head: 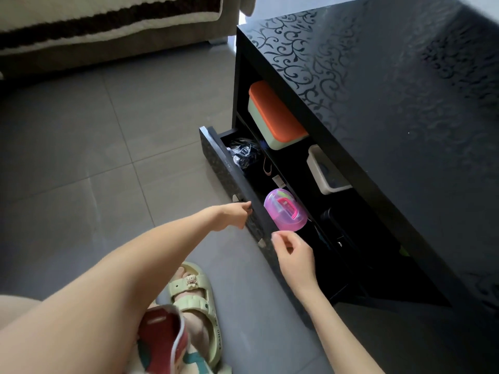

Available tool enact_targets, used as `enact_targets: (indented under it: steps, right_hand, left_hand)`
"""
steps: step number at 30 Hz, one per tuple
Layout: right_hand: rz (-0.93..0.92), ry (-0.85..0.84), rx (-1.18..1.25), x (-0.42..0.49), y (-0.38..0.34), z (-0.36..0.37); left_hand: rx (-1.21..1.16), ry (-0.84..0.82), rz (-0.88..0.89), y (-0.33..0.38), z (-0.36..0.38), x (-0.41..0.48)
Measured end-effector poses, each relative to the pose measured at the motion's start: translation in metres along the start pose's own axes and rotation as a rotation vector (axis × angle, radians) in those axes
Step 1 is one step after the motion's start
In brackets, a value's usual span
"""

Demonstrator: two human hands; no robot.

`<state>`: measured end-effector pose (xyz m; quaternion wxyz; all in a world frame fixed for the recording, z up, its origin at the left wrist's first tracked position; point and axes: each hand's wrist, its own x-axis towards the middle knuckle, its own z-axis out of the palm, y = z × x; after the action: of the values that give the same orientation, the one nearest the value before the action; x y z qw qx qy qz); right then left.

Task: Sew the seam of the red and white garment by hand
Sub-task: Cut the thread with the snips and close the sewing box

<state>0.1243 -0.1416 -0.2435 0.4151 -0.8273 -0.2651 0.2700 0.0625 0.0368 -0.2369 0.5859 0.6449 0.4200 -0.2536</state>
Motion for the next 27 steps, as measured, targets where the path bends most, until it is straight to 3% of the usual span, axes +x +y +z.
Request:
enact_targets:
  steps: [3,9,12,15,18,21,24,27]
  right_hand:
    - [-0.014,-0.337,0.246,-0.031,-0.052,-0.006]
    - [-0.195,-0.792,0.17,-0.078,-0.126,-0.04]
    - [-0.329,-0.641,-0.111,-0.074,-0.123,-0.035]
    - [-0.327,-0.436,-0.55,-0.035,-0.069,-0.016]
    - [-0.355,-0.561,-1.236,-0.001,0.006,-0.005]
    - [-0.503,-0.614,-1.668,0.009,0.05,-0.009]
    - [-0.543,-0.617,-1.895,0.01,0.063,-0.015]
    - [-0.501,-0.57,-1.973,0.019,0.065,-0.021]
  left_hand:
    - [0.07,0.078,0.092,0.027,-0.009,-0.01]
    - [0.171,0.188,0.222,0.077,-0.032,-0.057]
    - [0.213,0.239,0.241,0.082,-0.041,-0.085]
    - [0.176,0.336,0.253,0.079,-0.049,-0.11]
    - [0.168,0.396,0.296,0.084,-0.057,-0.125]
    - [0.155,0.446,0.329,0.088,-0.06,-0.129]
    - [0.105,0.459,0.303,0.089,-0.058,-0.127]
    - [0.123,0.412,0.281,0.092,-0.055,-0.127]
